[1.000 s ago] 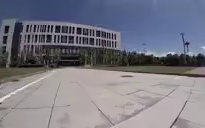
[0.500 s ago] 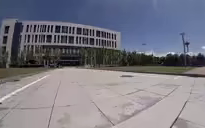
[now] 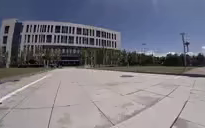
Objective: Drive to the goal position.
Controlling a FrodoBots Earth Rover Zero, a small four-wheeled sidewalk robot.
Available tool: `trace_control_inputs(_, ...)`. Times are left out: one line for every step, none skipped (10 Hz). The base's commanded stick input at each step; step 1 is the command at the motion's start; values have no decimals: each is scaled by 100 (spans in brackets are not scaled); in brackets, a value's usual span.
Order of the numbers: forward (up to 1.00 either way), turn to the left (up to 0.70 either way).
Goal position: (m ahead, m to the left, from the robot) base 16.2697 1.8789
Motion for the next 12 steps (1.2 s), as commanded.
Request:
trace_control_inputs(27,0)
trace_control_inputs(27,0)
trace_control_inputs(27,0)
trace_control_inputs(27,0)
trace_control_inputs(27,0)
trace_control_inputs(26,0)
trace_control_inputs(27,0)
trace_control_inputs(27,0)
trace_control_inputs(27,0)
trace_control_inputs(26,0)
trace_control_inputs(26,0)
trace_control_inputs(26,0)
